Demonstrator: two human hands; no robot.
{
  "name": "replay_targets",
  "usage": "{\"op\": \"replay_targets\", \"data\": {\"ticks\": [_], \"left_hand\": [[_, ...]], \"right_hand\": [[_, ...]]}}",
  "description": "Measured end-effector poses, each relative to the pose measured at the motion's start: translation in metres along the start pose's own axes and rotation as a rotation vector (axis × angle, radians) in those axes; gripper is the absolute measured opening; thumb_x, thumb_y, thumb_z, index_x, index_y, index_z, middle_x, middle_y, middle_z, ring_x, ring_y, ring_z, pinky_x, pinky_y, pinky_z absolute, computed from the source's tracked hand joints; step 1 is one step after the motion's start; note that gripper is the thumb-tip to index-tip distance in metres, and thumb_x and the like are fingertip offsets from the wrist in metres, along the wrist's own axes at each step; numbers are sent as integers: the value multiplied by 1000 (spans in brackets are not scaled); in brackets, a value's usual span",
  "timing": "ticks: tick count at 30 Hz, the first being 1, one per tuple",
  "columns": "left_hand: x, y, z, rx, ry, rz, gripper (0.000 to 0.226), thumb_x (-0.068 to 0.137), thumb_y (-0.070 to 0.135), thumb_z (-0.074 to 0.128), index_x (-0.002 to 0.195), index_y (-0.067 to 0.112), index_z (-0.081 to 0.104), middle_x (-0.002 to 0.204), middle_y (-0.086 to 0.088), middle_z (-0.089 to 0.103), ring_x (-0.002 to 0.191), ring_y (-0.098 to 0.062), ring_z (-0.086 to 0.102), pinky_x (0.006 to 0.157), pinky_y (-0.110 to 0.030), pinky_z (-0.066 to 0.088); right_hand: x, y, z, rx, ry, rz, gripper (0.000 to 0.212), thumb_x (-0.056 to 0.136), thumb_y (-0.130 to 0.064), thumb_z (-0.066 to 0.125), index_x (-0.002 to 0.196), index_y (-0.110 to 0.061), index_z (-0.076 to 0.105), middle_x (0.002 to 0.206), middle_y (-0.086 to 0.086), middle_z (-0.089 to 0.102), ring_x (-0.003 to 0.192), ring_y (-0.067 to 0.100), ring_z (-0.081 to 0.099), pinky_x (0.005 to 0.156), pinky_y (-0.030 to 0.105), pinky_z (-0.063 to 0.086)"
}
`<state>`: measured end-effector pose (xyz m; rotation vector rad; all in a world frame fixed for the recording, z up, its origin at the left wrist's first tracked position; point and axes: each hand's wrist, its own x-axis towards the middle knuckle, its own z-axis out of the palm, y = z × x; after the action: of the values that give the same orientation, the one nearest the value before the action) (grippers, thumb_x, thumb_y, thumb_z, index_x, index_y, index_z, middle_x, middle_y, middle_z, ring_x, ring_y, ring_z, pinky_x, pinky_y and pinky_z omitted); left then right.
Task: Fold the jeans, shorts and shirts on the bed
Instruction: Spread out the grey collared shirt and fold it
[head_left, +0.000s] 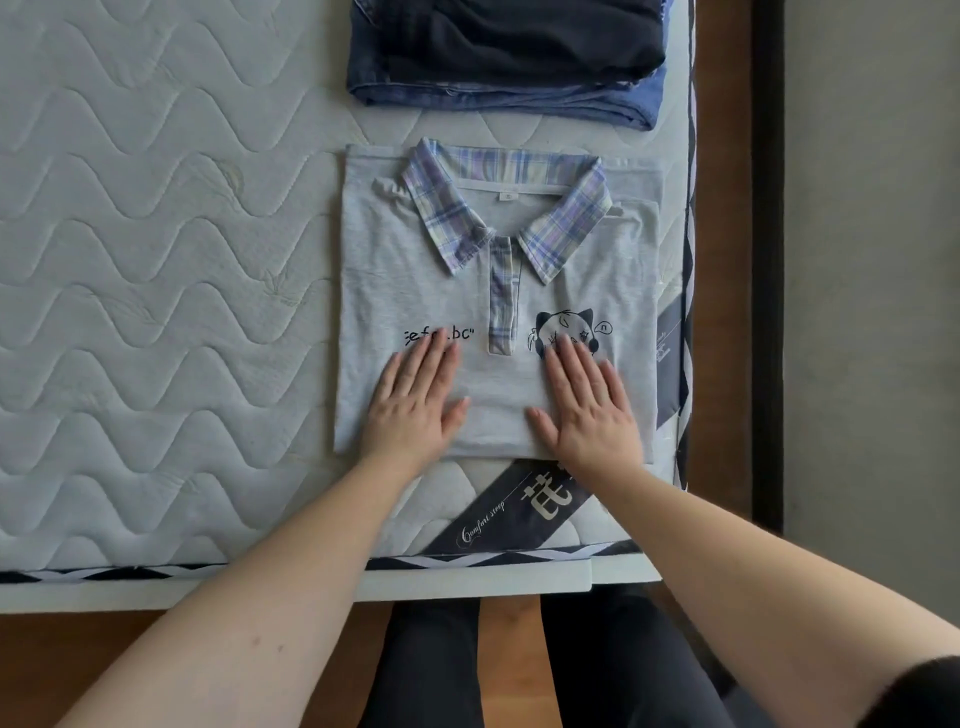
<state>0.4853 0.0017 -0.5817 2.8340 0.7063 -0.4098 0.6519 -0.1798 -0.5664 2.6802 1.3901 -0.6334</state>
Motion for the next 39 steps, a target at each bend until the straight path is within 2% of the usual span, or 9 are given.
{"op": "replay_targets", "data": {"ticks": [4,8,13,16,21,26,28,34,39], "left_hand": [[-27,-29,-5,8,-17,-36,72,100,52,19,155,6,12,163,-12,9,151,-24,9,122,-40,12],[-26,-33,-19,-45,14,-5,66,101,48,21,154,9,23,162,-12,18,149,-25,17,120,-45,17],[44,-33,-41,-66,90,-75,64,100,43,26,155,11,20,162,-8,14,149,-22,15,121,-41,9],[84,-36,-46,-57,55,-188,68,98,46,21,155,10,16,163,-8,9,150,-21,9,121,-41,7],[94,-48,-34,-21,19,-158,71,96,52,13,155,15,0,164,-6,-4,151,-18,-6,122,-40,3],[96,-50,-36,-4,-26,-155,69,99,53,20,151,20,-13,163,-2,-16,149,-17,-15,122,-38,-4],[97,-49,-37,-5,-40,-166,70,99,53,21,151,20,-14,162,-2,-17,149,-16,-15,122,-38,-5],[52,-23,-40,-65,18,-169,71,96,49,18,156,12,11,163,-9,7,151,-21,9,122,-42,9],[-35,10,-22,-92,-78,-117,69,97,48,23,154,8,18,162,-10,13,149,-26,14,119,-50,18]], "right_hand": [[-20,34,-5,-23,-58,116,80,97,-67,17,157,-16,-2,164,3,-4,151,16,-6,122,37,1],[-25,28,-11,36,-60,261,80,97,-66,9,154,-15,-14,163,4,-16,149,17,-17,122,35,-7],[43,6,-35,151,79,200,70,100,-53,15,157,-16,-1,163,-1,-6,150,13,-9,122,34,-4],[90,5,-40,132,55,153,69,101,-50,19,156,-14,-2,164,1,-7,150,14,-10,121,32,-9],[105,35,-39,60,79,102,79,97,-65,16,157,-16,-2,164,1,-6,150,13,-10,122,33,-5],[108,61,-48,113,25,246,105,83,-86,19,155,-16,-13,163,-1,-16,148,9,-18,122,34,-5],[108,61,-50,106,9,263,108,81,-87,18,154,-14,-14,163,-1,-17,148,9,-19,122,34,-6],[47,30,-34,121,25,179,73,100,-59,16,156,-19,-9,163,-2,-12,149,12,-13,121,31,-10],[-54,3,-5,143,-109,71,69,102,-54,22,156,-22,-7,162,-1,-14,150,15,-14,121,31,-9]]}}
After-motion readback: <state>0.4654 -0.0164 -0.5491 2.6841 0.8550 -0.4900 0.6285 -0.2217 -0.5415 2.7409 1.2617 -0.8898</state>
